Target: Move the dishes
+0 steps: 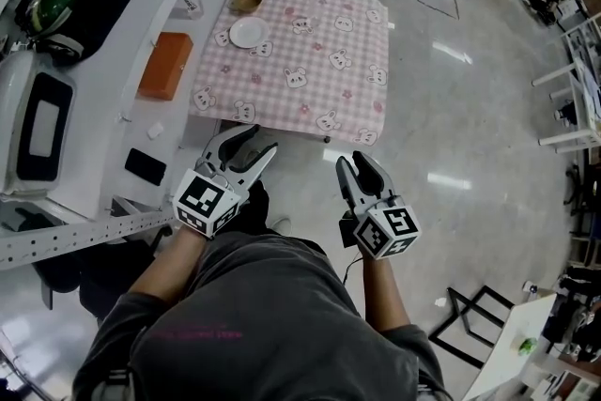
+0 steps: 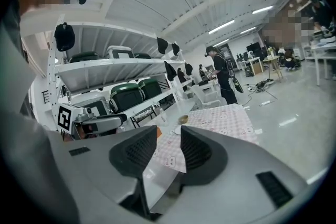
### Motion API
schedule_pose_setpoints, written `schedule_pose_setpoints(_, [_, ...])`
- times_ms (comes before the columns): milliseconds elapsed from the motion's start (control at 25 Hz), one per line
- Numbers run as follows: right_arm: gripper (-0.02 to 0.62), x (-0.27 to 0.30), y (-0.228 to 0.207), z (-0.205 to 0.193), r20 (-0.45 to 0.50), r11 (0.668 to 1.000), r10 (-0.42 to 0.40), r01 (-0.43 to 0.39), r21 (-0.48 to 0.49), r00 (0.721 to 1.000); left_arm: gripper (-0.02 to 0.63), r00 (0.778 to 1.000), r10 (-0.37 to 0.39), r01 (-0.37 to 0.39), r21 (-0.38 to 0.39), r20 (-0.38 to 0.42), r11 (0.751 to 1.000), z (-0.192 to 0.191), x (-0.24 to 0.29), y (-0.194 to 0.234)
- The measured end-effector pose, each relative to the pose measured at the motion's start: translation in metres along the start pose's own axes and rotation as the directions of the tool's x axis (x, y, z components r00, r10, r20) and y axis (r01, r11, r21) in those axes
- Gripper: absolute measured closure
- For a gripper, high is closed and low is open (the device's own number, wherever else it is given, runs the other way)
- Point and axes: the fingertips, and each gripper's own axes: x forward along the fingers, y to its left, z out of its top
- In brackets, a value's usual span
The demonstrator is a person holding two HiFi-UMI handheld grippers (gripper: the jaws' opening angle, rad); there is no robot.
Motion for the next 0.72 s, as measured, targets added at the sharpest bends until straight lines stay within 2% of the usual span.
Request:
schedule_pose_setpoints(240, [0.471, 0.03, -0.014, 0.007, -0.009, 1.0, -0.007, 0.007, 0.009, 1.0, 0.428, 1.0, -0.014, 0.014, -0.007, -0.006, 1.0, 0.003, 0.026, 0.025])
schedule_pose_setpoints(720, [0.471, 0.118, -0.034, 0.022, -0.051, 0.999, -0.013, 0.014, 0.03, 0.999, 0.428, 0.999, -0.028, 0.027, -0.043, -0.031, 0.999, 0.003, 0.074, 0.105])
